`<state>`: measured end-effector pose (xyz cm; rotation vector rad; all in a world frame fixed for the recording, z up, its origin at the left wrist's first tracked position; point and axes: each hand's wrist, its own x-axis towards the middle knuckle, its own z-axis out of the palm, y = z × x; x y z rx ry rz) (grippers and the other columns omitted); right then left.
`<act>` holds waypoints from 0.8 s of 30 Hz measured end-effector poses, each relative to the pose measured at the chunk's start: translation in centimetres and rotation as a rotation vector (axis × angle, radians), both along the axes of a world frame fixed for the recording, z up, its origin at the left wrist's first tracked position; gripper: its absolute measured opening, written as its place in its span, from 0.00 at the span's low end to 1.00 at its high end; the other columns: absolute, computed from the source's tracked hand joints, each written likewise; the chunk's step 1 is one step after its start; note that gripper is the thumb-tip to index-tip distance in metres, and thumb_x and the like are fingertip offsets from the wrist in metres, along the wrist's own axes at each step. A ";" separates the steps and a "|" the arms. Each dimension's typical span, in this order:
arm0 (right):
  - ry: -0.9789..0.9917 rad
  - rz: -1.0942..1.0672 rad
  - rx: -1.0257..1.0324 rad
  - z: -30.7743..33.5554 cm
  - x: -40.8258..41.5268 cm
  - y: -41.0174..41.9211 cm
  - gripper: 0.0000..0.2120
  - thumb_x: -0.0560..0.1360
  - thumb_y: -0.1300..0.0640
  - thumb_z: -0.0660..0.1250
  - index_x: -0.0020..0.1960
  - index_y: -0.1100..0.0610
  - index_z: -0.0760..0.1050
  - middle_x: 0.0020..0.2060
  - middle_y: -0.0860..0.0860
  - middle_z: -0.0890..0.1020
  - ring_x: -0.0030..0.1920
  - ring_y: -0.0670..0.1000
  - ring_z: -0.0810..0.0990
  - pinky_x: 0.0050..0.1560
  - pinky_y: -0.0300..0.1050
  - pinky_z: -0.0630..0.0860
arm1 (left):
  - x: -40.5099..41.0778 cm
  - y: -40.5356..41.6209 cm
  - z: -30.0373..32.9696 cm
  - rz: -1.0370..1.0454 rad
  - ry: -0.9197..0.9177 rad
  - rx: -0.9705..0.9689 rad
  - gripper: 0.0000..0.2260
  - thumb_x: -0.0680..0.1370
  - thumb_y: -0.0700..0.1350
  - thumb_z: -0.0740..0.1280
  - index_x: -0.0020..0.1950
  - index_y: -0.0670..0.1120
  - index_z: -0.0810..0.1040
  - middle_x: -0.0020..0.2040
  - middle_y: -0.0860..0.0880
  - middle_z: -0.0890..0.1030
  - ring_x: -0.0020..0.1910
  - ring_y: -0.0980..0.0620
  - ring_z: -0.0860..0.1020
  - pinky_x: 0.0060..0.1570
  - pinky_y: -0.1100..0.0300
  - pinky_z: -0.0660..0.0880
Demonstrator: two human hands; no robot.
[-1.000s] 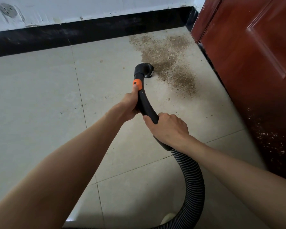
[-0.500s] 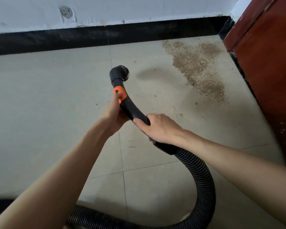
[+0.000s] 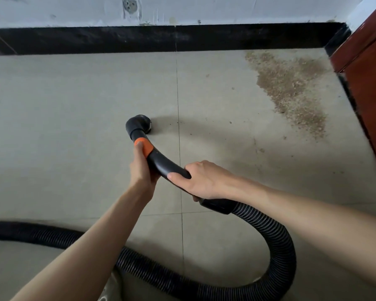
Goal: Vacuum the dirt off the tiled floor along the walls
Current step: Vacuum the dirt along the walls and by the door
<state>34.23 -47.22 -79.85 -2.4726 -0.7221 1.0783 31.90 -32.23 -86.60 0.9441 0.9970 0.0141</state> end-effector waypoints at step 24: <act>-0.045 -0.122 -0.129 1.1 -0.6 -4.3 0.27 0.78 0.34 0.51 0.38 0.56 0.69 0.36 0.54 0.82 0.40 0.56 0.81 0.48 0.50 0.78 | 1.5 -4.2 0.1 -0.291 0.003 -0.104 0.20 0.79 0.60 0.58 0.50 0.43 0.72 0.45 0.44 0.79 0.41 0.49 0.80 0.32 0.58 0.77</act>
